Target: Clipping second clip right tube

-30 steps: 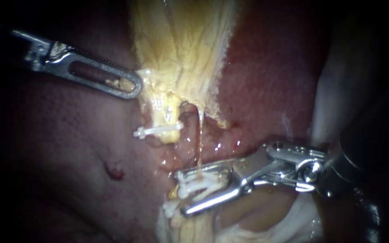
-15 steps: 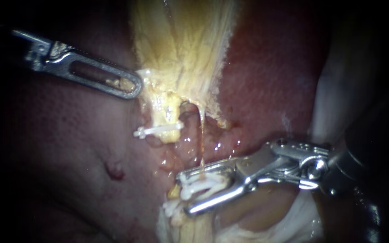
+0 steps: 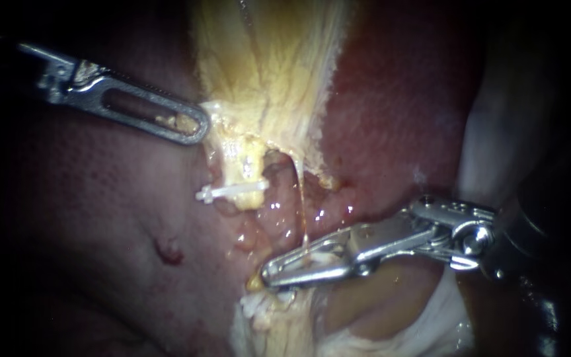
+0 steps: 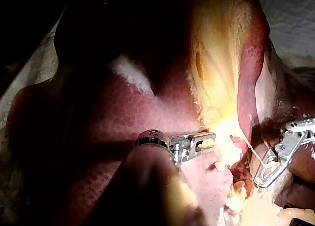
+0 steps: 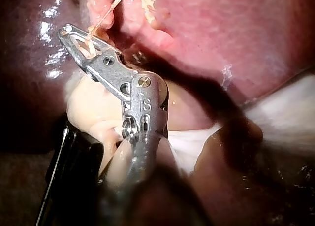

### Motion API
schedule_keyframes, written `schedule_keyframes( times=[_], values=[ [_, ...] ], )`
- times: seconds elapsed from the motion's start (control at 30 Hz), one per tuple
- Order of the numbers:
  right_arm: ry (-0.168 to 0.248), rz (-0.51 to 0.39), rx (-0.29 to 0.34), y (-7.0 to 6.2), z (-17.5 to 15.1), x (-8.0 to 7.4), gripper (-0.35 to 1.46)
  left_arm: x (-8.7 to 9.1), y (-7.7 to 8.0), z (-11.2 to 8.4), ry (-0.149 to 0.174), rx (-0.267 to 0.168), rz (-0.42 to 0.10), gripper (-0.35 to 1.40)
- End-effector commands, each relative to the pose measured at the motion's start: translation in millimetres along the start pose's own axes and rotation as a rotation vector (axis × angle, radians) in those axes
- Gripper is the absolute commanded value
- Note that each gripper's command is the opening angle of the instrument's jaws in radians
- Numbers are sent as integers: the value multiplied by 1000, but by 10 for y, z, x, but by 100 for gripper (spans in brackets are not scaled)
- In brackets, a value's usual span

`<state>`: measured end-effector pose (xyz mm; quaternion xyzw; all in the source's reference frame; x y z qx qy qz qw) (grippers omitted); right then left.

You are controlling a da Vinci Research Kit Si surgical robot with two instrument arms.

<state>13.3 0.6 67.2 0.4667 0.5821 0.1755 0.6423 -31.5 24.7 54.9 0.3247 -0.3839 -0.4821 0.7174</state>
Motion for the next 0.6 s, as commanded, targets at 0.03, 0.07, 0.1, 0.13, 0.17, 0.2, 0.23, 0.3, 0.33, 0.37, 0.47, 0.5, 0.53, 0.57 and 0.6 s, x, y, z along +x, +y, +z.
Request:
schedule_keyframes(
  times=[0.03,0.07,0.1,0.13,0.17,0.2,0.23,0.3,0.33,0.37,0.47,0.5,0.53,0.57,0.6],
  values=[
    [0,6,2,1,-1,-1,-35,0,0,0,0,0,0,-35],
    [0,30,2,2,-1,-1,-35,0,0,0,0,0,0,-35],
    [1,59,0,2,-2,-2,-35,0,0,0,0,0,0,-35],
    [-3,71,8,3,-4,-3,-35,0,0,0,0,0,0,-35],
    [-3,71,8,2,-4,-3,-35,0,0,0,0,0,0,-35],
    [-3,71,9,2,-5,-4,-35,0,0,0,0,0,0,-35],
    [-11,71,5,2,-5,-4,-35,0,0,0,0,0,0,-35],
    [-14,71,4,1,-5,-4,-35,0,0,0,0,0,0,-35],
    [-14,71,4,1,-5,-4,-35,0,0,0,0,0,0,-35],
    [-14,71,4,1,-4,-4,-35,0,1,0,0,0,0,-35],
    [-14,71,4,2,-5,-4,-35,0,1,0,0,0,0,-35],
    [-14,71,4,2,-5,-4,-35,0,1,0,0,0,0,-35],
    [-14,77,4,2,-5,-4,-35,0,1,0,0,0,0,-35],
    [-17,77,2,3,-5,-4,-35,0,1,0,0,0,0,-35],
    [-17,77,2,3,-5,-4,-35,0,1,0,0,0,0,-35]
  ],
)
